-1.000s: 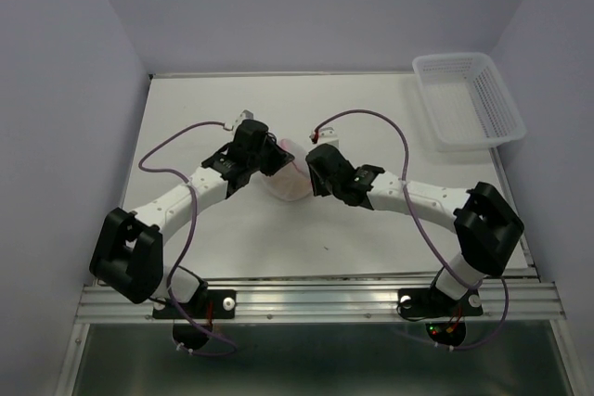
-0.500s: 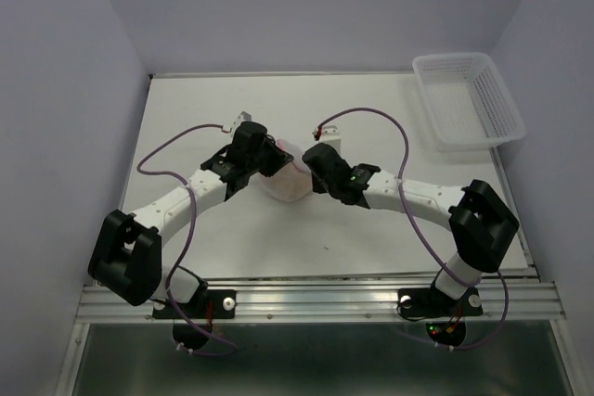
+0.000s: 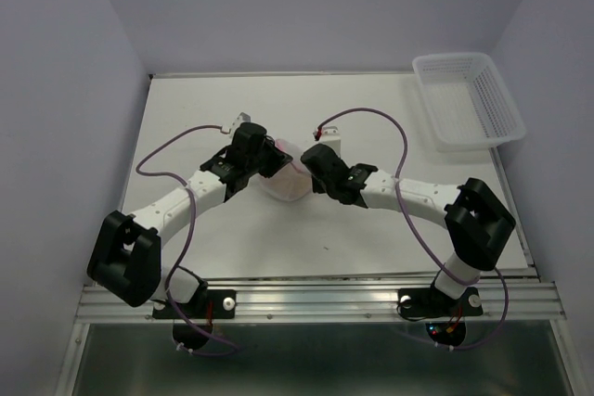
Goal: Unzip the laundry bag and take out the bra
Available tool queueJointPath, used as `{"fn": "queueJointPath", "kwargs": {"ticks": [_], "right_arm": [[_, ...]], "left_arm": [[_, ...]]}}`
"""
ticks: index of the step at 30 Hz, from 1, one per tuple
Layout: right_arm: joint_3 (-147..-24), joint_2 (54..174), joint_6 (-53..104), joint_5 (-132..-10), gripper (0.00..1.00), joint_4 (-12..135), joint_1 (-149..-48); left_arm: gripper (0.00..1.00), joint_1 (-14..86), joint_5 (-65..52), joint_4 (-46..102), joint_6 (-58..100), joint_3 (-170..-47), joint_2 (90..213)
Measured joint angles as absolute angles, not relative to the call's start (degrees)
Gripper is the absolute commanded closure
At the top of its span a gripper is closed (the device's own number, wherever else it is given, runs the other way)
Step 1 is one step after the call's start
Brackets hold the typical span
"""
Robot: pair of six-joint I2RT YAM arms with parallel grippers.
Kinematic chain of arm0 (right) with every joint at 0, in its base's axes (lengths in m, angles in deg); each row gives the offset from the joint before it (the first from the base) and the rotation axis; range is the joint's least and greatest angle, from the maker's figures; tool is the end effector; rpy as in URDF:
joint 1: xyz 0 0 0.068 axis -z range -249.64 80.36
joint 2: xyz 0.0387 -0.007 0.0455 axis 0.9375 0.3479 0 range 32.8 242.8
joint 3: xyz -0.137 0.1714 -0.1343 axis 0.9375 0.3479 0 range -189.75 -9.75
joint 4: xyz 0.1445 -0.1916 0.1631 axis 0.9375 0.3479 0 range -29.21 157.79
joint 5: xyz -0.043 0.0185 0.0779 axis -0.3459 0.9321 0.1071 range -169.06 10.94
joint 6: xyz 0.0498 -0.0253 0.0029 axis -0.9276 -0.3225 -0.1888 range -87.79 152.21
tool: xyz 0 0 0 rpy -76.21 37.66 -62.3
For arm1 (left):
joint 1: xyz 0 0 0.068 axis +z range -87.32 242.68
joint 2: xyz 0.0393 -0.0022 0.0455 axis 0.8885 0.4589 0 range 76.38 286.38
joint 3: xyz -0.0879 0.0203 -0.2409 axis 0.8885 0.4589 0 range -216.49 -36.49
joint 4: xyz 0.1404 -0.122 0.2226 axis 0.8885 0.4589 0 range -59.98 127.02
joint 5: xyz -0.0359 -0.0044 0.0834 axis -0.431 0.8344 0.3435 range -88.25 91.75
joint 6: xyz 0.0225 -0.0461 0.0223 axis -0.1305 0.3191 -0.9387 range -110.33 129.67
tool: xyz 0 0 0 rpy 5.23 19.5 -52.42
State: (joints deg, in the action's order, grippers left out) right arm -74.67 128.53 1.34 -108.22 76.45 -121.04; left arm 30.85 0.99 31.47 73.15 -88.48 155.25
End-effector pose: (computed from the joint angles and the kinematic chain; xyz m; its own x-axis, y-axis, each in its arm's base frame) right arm 0.2556 0.2901 0.1926 -0.6309 -0.0721 -0.7725 -0.1740 0.9835 0.0503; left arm 0.2919 -0.1819 0.2322 -0.6608 -0.6428 -0.3875 -0.1209 0.6006 -0.7903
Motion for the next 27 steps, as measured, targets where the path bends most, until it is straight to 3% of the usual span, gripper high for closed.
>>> {"fn": "queueJointPath", "kwargs": {"ticks": [14,19,27], "right_arm": [[-66.4,124.7,5.4,-101.1,0.99,73.3,-112.1],[-63.8,119.8,10.7,-89.7,0.87,68.0,-112.4],[-63.2,116.4,14.9,-82.7,0.78,61.6,-112.5]], "left_arm": [[1.00,31.9,1.0,32.1,70.7,-87.5,152.0],[1.00,31.9,0.1,32.1,70.4,-87.5,152.8],[1.00,31.9,-0.8,32.0,70.3,-87.5,154.2]]}}
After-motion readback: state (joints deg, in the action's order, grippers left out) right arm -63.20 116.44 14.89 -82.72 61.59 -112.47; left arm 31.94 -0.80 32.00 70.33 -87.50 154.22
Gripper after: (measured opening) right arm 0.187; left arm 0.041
